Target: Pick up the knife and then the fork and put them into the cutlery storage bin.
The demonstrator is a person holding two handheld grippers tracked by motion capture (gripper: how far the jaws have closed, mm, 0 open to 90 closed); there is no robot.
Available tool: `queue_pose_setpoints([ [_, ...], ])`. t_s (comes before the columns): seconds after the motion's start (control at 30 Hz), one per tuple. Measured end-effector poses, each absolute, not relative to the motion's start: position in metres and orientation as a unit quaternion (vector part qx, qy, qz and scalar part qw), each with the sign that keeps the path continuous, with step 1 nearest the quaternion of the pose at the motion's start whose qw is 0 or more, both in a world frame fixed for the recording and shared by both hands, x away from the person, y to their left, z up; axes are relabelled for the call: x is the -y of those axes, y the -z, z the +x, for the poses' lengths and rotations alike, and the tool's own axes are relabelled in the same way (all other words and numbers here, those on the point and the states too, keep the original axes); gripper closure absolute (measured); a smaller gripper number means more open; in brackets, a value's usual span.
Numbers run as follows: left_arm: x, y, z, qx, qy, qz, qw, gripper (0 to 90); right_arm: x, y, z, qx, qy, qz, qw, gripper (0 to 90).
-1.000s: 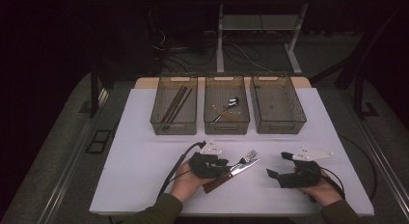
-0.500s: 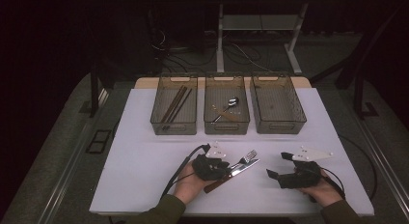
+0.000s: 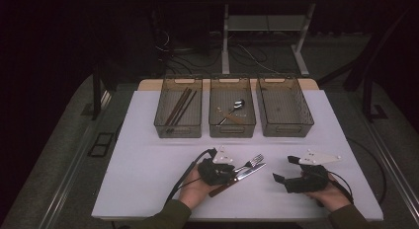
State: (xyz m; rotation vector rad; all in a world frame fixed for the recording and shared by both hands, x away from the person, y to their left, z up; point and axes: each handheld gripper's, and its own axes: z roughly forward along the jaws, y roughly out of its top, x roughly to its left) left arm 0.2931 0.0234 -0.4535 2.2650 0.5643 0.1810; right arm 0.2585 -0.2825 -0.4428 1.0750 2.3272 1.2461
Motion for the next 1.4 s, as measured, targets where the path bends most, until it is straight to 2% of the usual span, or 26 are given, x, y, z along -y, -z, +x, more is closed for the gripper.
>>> queue_pose_setpoints([
  [0.37,-0.024,0.453,0.293,-0.216,-0.077,0.894,0.385,77.3,0.282,0.444,0.259,-0.806,-0.433,0.379,0.138,13.3],
  [0.97,-0.028,0.435,0.289,-0.207,-0.064,0.888,0.406,77.3,0.278,0.427,0.274,-0.77,-0.475,0.419,0.072,13.2],
  [1.13,-0.034,0.425,0.287,-0.213,-0.073,0.877,0.424,77.3,0.267,0.425,0.283,-0.761,-0.492,0.419,0.057,15.1],
  [1.4,-0.045,0.414,0.284,-0.225,-0.083,0.864,0.443,77.3,0.246,0.423,0.3,-0.748,-0.52,0.412,0.025,27.3],
])
